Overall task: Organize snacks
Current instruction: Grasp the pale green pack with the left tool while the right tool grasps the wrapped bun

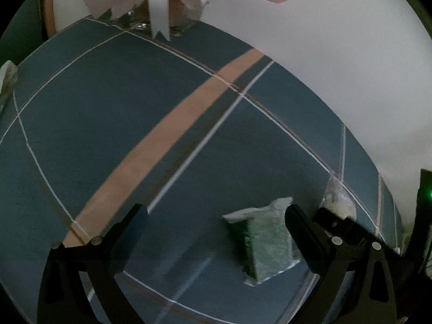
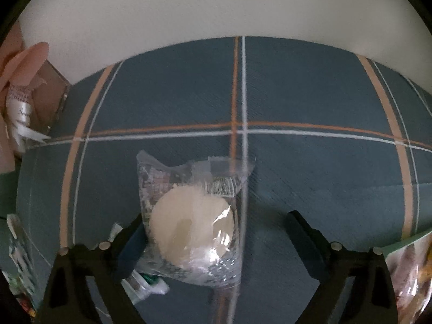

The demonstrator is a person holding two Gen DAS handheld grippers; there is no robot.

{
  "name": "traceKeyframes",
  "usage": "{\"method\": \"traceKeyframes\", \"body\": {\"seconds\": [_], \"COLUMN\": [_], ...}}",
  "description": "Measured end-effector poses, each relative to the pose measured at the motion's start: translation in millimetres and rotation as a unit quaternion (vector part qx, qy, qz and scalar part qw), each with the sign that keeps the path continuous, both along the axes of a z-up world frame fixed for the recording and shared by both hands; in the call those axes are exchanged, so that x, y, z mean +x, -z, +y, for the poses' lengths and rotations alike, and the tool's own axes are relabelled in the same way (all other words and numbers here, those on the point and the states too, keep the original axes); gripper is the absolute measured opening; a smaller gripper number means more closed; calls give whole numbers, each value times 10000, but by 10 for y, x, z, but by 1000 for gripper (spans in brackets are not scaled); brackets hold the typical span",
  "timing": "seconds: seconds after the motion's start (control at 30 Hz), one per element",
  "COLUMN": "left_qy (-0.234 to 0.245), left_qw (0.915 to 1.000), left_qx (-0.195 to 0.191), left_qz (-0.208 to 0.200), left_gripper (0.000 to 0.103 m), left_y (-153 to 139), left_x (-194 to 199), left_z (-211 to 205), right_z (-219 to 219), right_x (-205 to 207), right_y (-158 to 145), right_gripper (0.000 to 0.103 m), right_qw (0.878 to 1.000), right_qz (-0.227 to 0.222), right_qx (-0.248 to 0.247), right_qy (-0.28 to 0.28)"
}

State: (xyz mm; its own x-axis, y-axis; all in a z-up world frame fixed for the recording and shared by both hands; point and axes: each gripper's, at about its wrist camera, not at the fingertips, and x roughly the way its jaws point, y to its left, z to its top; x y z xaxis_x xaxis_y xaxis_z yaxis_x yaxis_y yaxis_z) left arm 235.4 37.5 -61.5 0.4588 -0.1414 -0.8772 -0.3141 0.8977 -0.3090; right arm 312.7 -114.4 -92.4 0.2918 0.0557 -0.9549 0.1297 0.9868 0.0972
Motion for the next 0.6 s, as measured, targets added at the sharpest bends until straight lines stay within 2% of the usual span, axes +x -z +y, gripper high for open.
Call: {"method": "traceKeyframes", "body": {"seconds": [0.3, 0.5, 0.6], "left_qy": [416, 618, 683], "left_qw": [9991, 9980, 9975], "left_qx": [-1, 20, 72], "left_qz": [80, 161, 165], "left_gripper": [101, 101, 101], "left_y": [48, 114, 119], "left_x": [88, 108, 110], "left_z": [-264, -413, -478], "right_z": [-105, -225, -247], "right_x": [-125, -180, -194], "right_y": [20, 78, 104], "right_gripper": [87, 80, 74], "right_qw": [9989, 9983, 9975], "right_qz": [-43, -15, -30], "right_qx": [-290, -433, -531], "right_qy": [-357, -397, -462]}}
